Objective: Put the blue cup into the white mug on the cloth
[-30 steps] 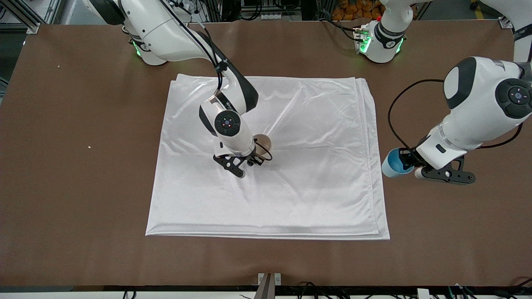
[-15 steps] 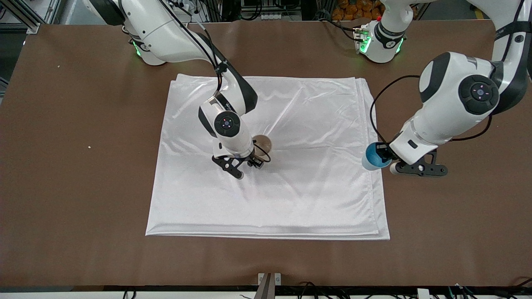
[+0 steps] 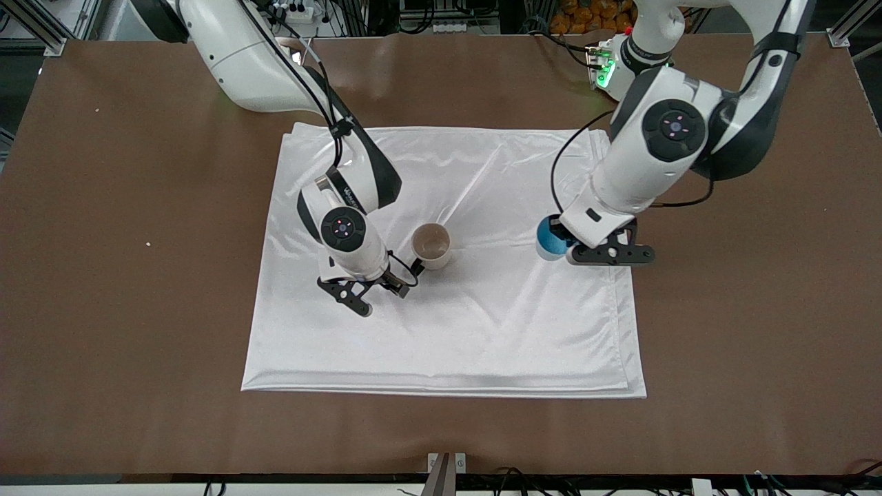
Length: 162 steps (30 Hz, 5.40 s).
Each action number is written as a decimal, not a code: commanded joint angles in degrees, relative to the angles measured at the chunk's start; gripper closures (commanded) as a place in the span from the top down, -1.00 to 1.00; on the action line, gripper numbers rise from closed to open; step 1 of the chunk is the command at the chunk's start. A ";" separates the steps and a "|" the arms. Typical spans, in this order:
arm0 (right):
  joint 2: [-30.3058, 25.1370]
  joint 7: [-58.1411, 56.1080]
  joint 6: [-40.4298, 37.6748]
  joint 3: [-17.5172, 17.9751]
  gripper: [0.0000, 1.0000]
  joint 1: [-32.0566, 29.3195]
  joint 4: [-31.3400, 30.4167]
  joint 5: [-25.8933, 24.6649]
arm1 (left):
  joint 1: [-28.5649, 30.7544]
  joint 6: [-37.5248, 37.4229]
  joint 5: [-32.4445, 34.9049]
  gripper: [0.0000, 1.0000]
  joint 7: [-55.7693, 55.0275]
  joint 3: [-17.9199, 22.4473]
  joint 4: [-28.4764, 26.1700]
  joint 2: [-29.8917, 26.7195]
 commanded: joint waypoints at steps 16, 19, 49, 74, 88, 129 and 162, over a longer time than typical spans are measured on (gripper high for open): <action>-13.42 -32.21 -2.20 -1.96 1.00 -10.50 -14.97 -1.03 | -15.57 2.67 6.67 -1.00 -22.99 0.54 7.69 10.97; -16.85 -37.41 0.43 -2.49 1.00 -12.78 -20.07 -1.03 | -16.63 4.43 6.67 -1.00 -23.69 0.54 7.96 11.76; -32.68 -60.19 -10.88 -2.75 1.00 -24.22 -25.63 -1.29 | -22.08 14.54 10.37 -1.00 -28.00 0.80 8.05 20.90; -34.96 -60.80 -24.16 -2.84 1.00 -25.36 -17.54 -1.20 | -22.52 17.27 11.16 1.00 -27.74 1.86 9.80 21.70; -35.58 -63.88 -29.43 -2.75 1.00 -25.27 -12.62 -1.47 | -19.18 12.17 11.51 1.00 -25.28 3.26 9.98 12.21; -37.51 -69.59 -35.24 -2.84 1.00 -26.50 -5.23 -6.30 | -1.34 -7.78 1.76 1.00 -13.50 9.68 11.65 -3.35; -38.22 -71.52 -34.71 -2.31 1.00 -29.84 -0.84 -1.03 | 4.81 -15.96 -0.70 1.00 20.07 16.88 10.33 -8.27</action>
